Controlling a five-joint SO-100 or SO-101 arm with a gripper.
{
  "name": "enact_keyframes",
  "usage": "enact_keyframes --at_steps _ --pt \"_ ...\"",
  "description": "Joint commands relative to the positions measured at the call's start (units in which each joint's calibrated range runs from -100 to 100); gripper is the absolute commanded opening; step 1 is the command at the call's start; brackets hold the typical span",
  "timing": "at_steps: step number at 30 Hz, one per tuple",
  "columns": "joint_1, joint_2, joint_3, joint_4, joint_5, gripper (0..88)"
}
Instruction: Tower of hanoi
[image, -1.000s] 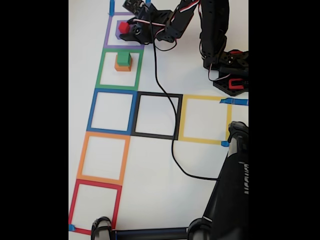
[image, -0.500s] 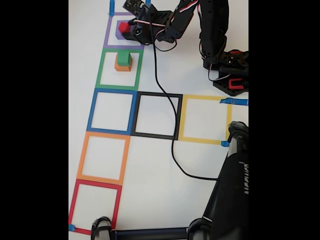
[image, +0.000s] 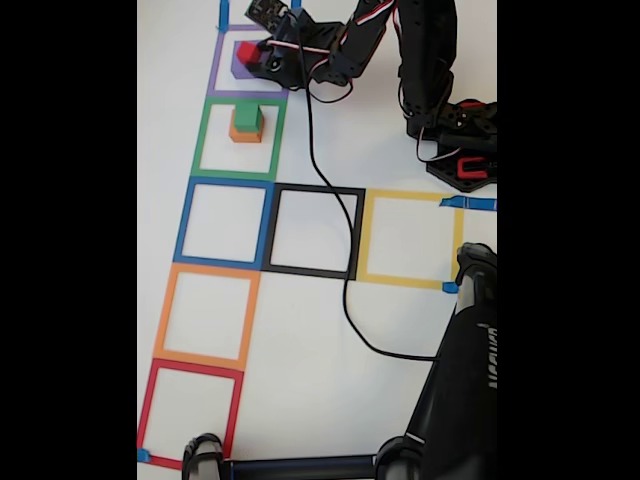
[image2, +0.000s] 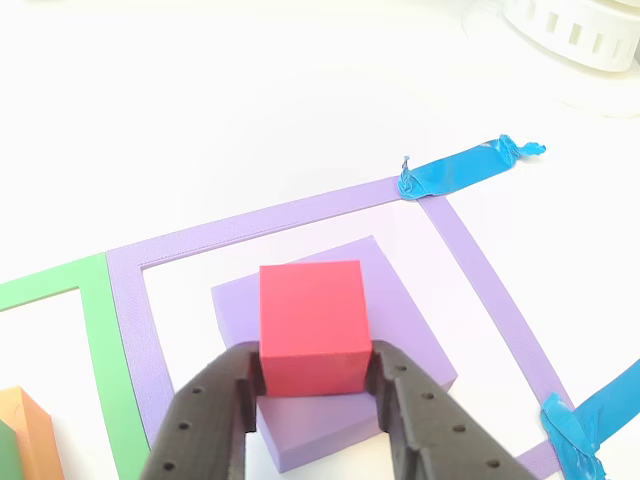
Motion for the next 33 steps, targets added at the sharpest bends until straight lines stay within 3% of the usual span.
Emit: enact_keyframes --at_steps 1,8,13,23,30,33 --pt "-0.7 -0.7 -2.1 -0.7 0.4 1.2" --pt "-1.4 -4.9 -2.1 3.0 0.4 1.2" --pt "-3.0 -14.8 -3.8 16.0 0.4 1.2" --pt "-6.4 -37.2 -29.8 74.0 0.4 1.2" --pt "-10.6 -35.2 -68.0 113.6 0.4 0.8" --pt "-13.0 -32.9 -83.0 125.6 0.4 1.1"
